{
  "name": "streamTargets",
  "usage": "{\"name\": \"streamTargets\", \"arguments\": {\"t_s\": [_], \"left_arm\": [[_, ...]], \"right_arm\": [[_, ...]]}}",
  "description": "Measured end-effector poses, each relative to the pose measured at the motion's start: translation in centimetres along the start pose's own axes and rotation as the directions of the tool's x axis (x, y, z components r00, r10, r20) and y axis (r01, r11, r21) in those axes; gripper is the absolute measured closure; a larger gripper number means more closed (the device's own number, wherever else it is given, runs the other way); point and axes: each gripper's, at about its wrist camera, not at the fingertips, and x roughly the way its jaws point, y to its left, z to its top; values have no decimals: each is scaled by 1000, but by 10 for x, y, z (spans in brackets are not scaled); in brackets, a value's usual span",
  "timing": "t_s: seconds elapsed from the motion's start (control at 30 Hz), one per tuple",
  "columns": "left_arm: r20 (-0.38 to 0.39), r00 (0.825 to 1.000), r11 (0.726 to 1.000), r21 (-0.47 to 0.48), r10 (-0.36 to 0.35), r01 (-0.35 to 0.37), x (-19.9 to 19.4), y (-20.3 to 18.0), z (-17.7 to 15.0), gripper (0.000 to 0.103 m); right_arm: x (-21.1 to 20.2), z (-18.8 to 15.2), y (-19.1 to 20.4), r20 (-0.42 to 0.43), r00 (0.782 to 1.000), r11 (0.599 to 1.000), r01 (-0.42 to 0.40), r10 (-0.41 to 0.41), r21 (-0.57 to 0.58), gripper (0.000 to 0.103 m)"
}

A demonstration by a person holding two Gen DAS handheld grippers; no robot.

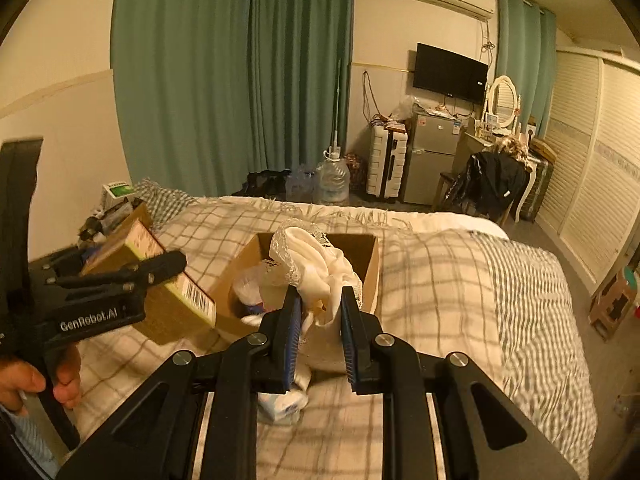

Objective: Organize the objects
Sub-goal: 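Carry the capsule box and cloth over the cardboard box and release both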

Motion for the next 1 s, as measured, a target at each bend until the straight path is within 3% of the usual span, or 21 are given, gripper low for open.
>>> {"name": "streamTargets", "arguments": {"t_s": [0.23, 0.37, 0.5, 0.7, 0.8, 0.87, 0.9, 0.93, 1.0], "left_arm": [[33, 999, 1000, -5, 16, -15, 44, -3, 44, 23], [27, 999, 1000, -14, 22, -22, 78, -2, 51, 23], [4, 1000, 999, -46, 4, -4, 115, 7, 42, 23], [-49, 999, 1000, 1, 10, -10, 162, 10, 18, 23], [-21, 1000, 1000, 31, 2, -2, 166, 8, 14, 23], [-17, 1000, 999, 34, -17, 18, 165, 7, 14, 20], [-9, 999, 999, 23, -32, 32, 162, 8, 14, 18], [-6, 999, 999, 8, -40, 40, 160, 9, 14, 11], [3, 999, 998, -29, -50, 50, 151, 13, 15, 2]], "right_arm": [[43, 58, -9, 1, 1000, 1000, 8, -8, -26, 85], [80, 79, -19, -10, 1000, 1000, 12, -12, -2, 85], [125, 73, -25, -60, 998, 1000, 0, 2, 30, 85], [183, 40, -35, -161, 987, 998, -12, 22, 61, 85], [192, 35, -42, -157, 987, 996, -14, 28, 88, 85], [191, 36, -48, -142, 988, 991, -36, 54, 127, 75], [191, 35, -49, -143, 988, 989, -43, 62, 139, 58], [188, 36, -52, -131, 990, 988, -37, 57, 147, 48], [178, 37, -53, -110, 993, 989, -21, 38, 146, 47]]}}
